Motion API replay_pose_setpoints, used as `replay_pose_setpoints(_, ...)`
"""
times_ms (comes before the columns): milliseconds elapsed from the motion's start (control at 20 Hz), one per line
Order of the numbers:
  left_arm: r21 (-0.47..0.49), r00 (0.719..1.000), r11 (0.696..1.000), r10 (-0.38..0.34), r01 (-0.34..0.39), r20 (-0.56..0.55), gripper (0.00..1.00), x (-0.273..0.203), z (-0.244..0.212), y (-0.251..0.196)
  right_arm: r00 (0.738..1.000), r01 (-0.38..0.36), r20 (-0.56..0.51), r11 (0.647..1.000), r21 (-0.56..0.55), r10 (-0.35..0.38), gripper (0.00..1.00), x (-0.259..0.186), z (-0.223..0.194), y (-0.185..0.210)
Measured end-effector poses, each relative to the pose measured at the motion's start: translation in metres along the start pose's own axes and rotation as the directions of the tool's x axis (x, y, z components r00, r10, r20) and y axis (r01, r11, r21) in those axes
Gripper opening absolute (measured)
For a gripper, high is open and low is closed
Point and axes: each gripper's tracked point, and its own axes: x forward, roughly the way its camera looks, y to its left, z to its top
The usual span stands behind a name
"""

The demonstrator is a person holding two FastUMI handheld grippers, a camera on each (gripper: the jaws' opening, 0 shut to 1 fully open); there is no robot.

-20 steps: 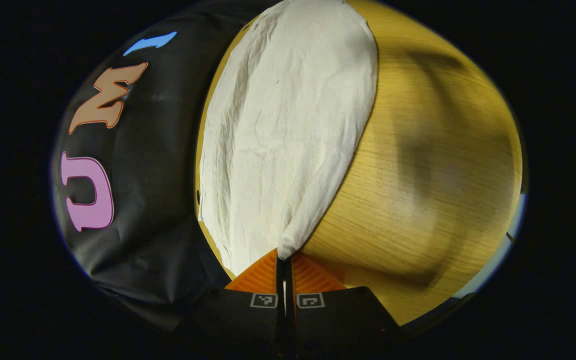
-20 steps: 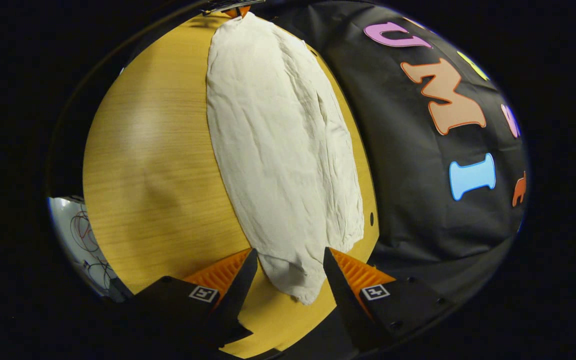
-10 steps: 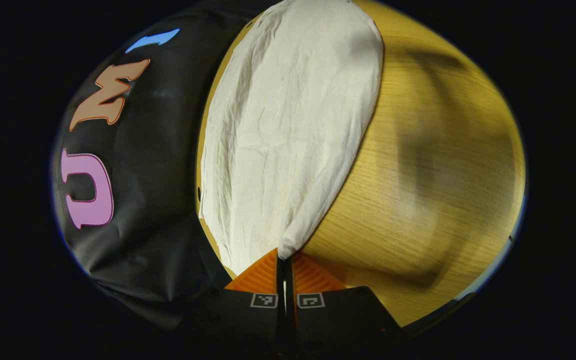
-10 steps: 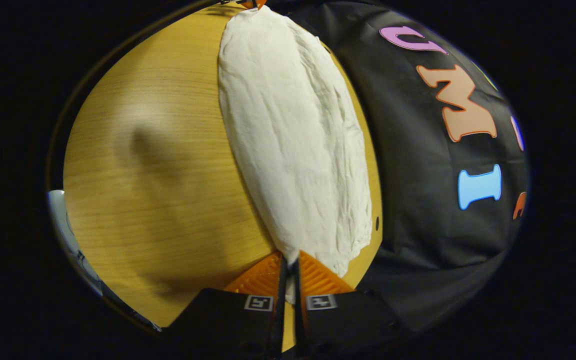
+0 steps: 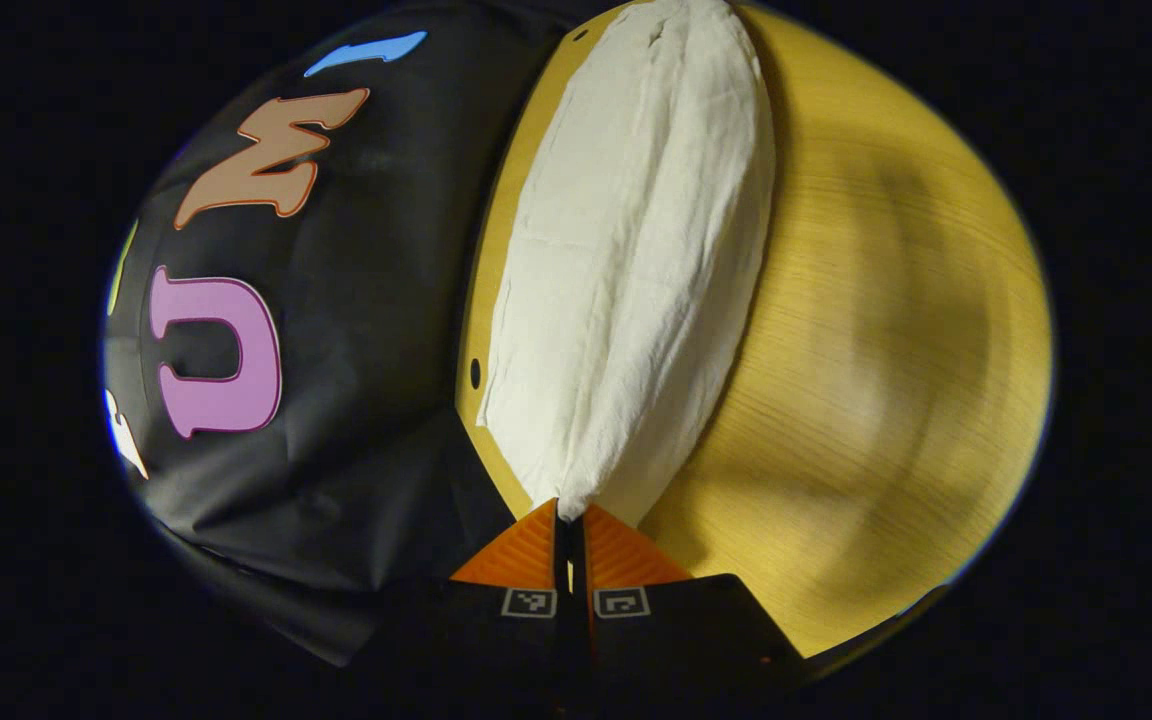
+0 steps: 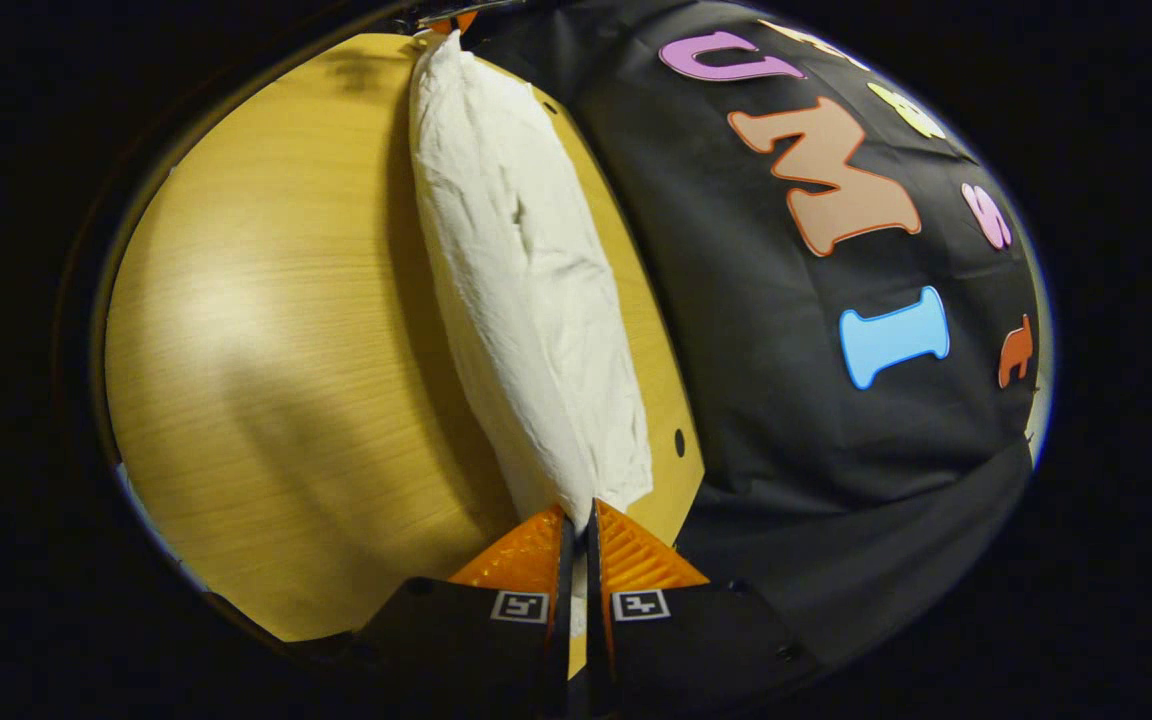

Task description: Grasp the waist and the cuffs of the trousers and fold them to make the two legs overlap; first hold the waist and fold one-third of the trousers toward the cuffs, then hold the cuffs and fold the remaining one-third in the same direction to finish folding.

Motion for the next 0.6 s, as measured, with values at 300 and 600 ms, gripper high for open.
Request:
replay_pose_setpoints(300, -0.158, 0.998, 0.985, 0.065, -0.063, 0.007, 0.0, 0.021, 0.016, 0.07, 0.996, 0.086, 0.014, 0.996, 0.037, -0.087, 0.09, 0.023, 0.022, -0.047)
replay_pose_setpoints(600, -0.187, 0.99, 0.977, 0.121, -0.104, 0.079, 0.0, 0.066, 0.048, 0.123, 0.984, 0.173, -0.044, 0.981, 0.092, -0.17, 0.09, 0.069, 0.036, -0.095)
